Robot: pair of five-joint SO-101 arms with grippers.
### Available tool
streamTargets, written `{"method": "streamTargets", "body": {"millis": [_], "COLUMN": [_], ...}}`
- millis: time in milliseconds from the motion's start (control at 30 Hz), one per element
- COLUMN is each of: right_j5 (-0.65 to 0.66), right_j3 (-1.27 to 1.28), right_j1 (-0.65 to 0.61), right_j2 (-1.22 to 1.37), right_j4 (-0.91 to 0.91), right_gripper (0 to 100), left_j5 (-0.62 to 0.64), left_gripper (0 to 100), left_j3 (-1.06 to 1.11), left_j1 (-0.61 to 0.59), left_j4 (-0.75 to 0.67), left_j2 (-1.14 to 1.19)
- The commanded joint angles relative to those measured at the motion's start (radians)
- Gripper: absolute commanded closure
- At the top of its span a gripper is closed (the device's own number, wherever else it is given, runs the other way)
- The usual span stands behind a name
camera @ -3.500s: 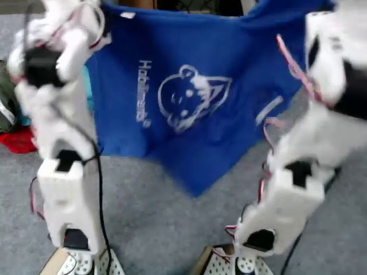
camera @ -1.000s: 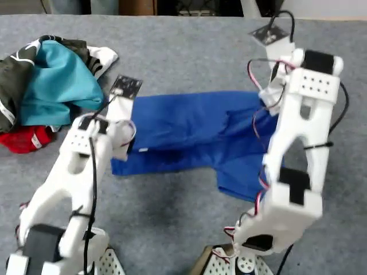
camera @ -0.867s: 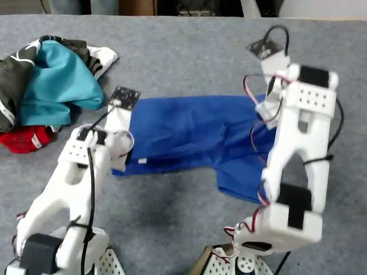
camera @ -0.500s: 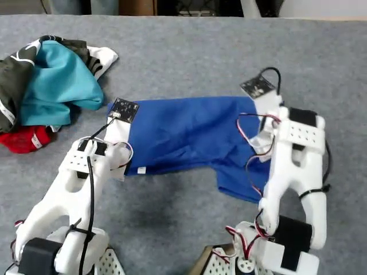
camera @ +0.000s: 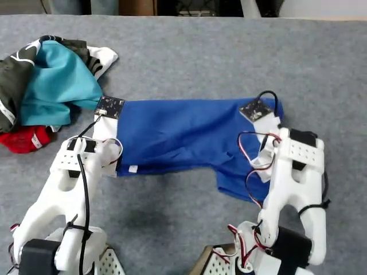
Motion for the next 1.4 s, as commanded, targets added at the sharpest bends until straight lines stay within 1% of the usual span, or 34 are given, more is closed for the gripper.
{"method": "streamTargets", "body": {"millis": [0,67,300,400,467,500,567,600,667,767,833,867,933,967,1000,1033,1067,1100,1200,1300,1367], "right_j5": [0.009,0.009,0.011,0.011,0.038,0.052,0.055,0.055,0.058,0.066,0.077,0.055,-0.061,-0.126,-0.189,-0.244,-0.290,-0.327,-0.385,-0.368,-0.361], "right_j3": [0.005,0.004,0.004,-0.002,-0.007,-0.007,-0.008,-0.015,-0.053,-0.139,-0.206,-0.245,-0.321,-0.360,-0.394,-0.426,-0.456,-0.486,-0.579,-0.628,-0.639], "right_j1": [0.048,0.075,0.089,0.086,0.072,0.071,0.075,0.081,0.086,0.086,0.078,0.057,-0.032,-0.087,-0.144,-0.193,-0.233,-0.269,-0.333,-0.356,-0.358], "right_j2": [-0.033,-0.033,-0.033,-0.033,-0.033,-0.033,-0.041,-0.044,-0.061,-0.090,-0.097,-0.094,-0.061,-0.025,0.019,0.073,0.136,0.202,0.398,0.550,0.607], "right_j4": [-0.060,-0.086,-0.112,-0.104,-0.075,-0.064,-0.055,-0.040,0.023,0.150,0.218,0.235,0.238,0.236,0.226,0.204,0.173,0.146,0.112,0.124,0.124], "right_gripper": [98.5,98.5,98.5,98.1,96.1,93.6,87.1,84.0,80.3,80.6,83.7,87.2,98.2,98.5,96.8,97.6,98.8,98.5,98.5,98.5,98.5], "left_j5": [-0.011,-0.011,-0.015,-0.063,-0.100,-0.129,-0.239,-0.264,-0.233,-0.233,-0.215,-0.190,-0.106,-0.034,0.040,0.103,0.150,0.190,0.288,0.338,0.358], "left_gripper": [83,81,81,81,81,81,81,81,81,81,81,81,82,85,90,96,98,96,97,97,97], "left_j3": [-0.007,-0.007,-0.005,-0.010,-0.039,-0.065,-0.171,-0.239,-0.348,-0.473,-0.535,-0.556,-0.559,-0.547,-0.532,-0.516,-0.503,-0.490,-0.472,-0.478,-0.479], "left_j1": [-0.010,-0.010,-0.012,-0.021,-0.021,-0.021,-0.019,-0.021,-0.045,-0.073,-0.073,-0.065,-0.050,-0.045,-0.045,-0.044,-0.041,-0.039,-0.039,-0.045,-0.039], "left_j4": [0.018,0.028,0.029,0.034,0.087,0.141,0.296,0.384,0.488,0.569,0.582,0.580,0.508,0.453,0.397,0.347,0.301,0.253,0.081,-0.077,-0.140], "left_j2": [-0.021,-0.029,-0.029,-0.031,-0.032,-0.032,-0.037,-0.049,-0.083,-0.141,-0.157,-0.150,-0.103,-0.063,-0.014,0.040,0.094,0.149,0.310,0.466,0.548]}}
